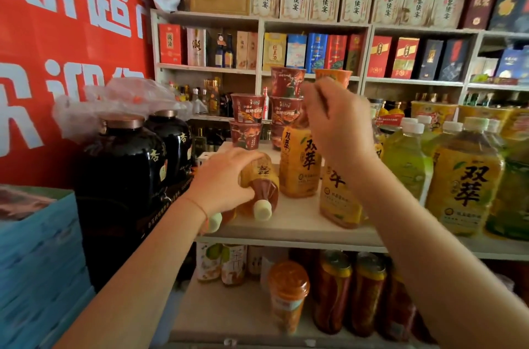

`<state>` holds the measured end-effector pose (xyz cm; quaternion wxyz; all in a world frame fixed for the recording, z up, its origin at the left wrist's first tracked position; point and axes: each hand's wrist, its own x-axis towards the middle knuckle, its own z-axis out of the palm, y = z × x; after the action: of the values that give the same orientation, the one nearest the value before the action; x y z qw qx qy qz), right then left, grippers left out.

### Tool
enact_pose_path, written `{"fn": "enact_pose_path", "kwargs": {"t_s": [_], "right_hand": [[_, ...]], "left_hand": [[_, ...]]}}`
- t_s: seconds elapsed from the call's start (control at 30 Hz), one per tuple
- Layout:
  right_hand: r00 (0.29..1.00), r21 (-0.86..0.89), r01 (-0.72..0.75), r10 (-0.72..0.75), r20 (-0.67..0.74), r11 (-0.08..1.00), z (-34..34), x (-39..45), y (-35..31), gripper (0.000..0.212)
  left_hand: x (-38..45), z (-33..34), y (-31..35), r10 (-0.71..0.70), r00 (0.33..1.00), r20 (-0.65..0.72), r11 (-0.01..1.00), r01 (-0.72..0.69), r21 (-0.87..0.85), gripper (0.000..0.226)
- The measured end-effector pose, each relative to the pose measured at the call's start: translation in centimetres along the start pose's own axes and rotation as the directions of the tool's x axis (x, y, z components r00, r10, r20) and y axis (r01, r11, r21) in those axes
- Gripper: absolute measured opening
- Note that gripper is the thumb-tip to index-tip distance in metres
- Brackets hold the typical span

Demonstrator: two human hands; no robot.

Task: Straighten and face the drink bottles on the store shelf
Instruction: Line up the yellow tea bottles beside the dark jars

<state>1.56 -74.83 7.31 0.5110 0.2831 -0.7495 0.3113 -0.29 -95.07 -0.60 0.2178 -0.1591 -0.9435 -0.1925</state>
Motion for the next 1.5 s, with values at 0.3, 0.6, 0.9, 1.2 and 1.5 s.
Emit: {"fn": "enact_pose_path", "kwargs": {"t_s": [0.3, 0.6, 0.9, 1.2, 1.5], "right_hand": [[0.478, -0.473, 0.043, 0.398, 0.783, 0.880, 5.7, -7.8, 0.1, 0.043], [0.774, -0.392, -0.221, 0.405, 0.487, 0.893, 4.7, -7.5, 1.0, 0.045], [0.933, -0.025, -0.302, 0.301, 0.196, 0.953, 3.3, -1.9, 1.4, 0.026], [0.630, -0.274, -0.428, 0.501, 0.593, 0.861, 6.8, -8.4, 3.2, 0.091], [0.589, -0.358, -0.532, 0.639, 0.494, 0.767, 9.8, -7.9, 2.3, 0.082]], "left_hand": [[0.0, 0.4, 1.1, -0.020, 0.993, 0.115, 0.957, -0.014, 0.289, 0.066], [0.6, 1.3, 0.5, 0.030, 0.997, 0.075, 0.971, -0.047, 0.233, 0.103], [2.3, 0.7, 3.8, -0.077, 0.987, -0.138, 0.891, 0.006, -0.454, 0.084], [3.5, 0.2, 1.9, -0.176, 0.984, -0.007, 0.932, 0.164, -0.323, 0.097], [-1.0, 0.5, -2.4, -0.232, 0.969, -0.088, 0.927, 0.193, -0.323, 0.030]]}}
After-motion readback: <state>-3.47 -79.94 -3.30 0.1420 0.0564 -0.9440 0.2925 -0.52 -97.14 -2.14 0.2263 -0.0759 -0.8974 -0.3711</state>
